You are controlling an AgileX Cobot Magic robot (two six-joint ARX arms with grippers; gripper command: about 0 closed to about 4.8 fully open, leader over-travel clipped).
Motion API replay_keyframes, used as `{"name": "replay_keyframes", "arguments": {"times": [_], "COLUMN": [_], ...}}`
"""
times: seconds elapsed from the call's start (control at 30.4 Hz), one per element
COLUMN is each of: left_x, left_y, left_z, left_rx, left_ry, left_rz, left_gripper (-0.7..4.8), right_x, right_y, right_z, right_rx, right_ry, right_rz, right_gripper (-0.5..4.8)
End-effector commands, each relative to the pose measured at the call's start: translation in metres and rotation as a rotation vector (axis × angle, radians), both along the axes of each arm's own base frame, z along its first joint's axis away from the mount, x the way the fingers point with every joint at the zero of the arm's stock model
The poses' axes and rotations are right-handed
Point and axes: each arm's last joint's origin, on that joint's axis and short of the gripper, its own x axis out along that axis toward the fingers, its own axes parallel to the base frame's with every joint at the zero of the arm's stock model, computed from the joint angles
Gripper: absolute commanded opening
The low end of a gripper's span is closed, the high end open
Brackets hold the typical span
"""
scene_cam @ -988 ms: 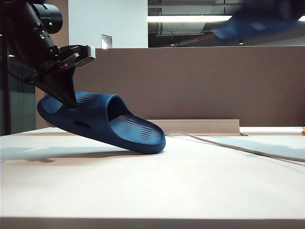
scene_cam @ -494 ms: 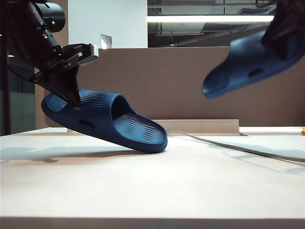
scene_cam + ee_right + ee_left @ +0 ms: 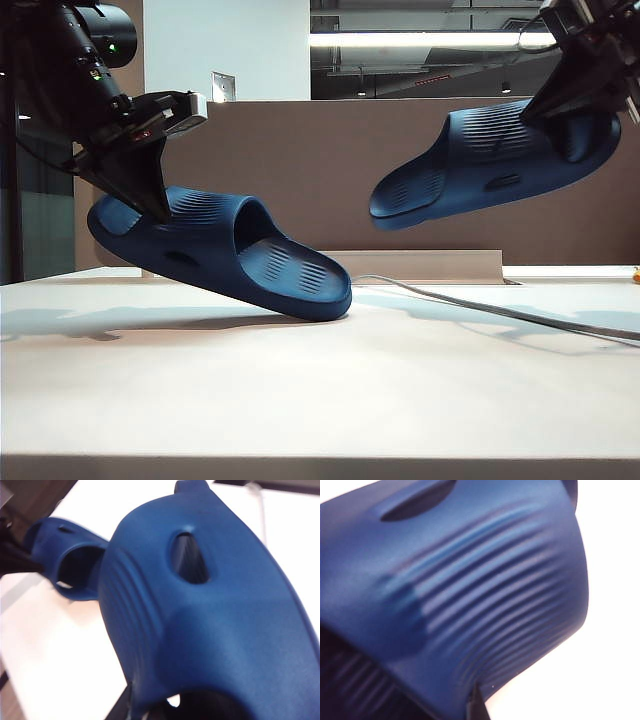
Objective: Interlock the pair of blue slippers on the table with their fronts facing up.
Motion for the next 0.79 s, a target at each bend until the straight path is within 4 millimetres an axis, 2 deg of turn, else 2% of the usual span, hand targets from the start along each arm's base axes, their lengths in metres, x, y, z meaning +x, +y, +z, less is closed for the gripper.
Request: {"name": "replay_keyframes", "arguments": {"times": [0.03, 0.26, 0.53, 0.79], "left_x": [0.001, 0.001, 0.001, 0.005], "left_y": [0.001, 0.001, 0.001, 0.005], "left_z": [0.002, 0.002, 0.002, -0.001], "left_rx": [0.011, 0.015, 0.014, -0.051], "left_ry": [-0.019, -0.023, -0.024, -0.007], "left_rz": [0.004, -0.005, -0.009, -0.021], "left_gripper": [-0.06, -0.06, -0.06, -0.06], "right_x": [-0.001, -0.007, 0.001, 0.003], "right_y": [0.001, 0.002, 0.008, 0.009], "right_z": [-0.002, -0.010, -0.025, -0.029], "right_rx": [0.050, 0.055, 0.100, 0.163], "right_ry": [-0.014, 0.006, 0.062, 0.071], "right_rz": [0.085, 0.156, 0.194, 0.227], "right_gripper": [-0.05, -0.05, -0.05, -0.05]}}
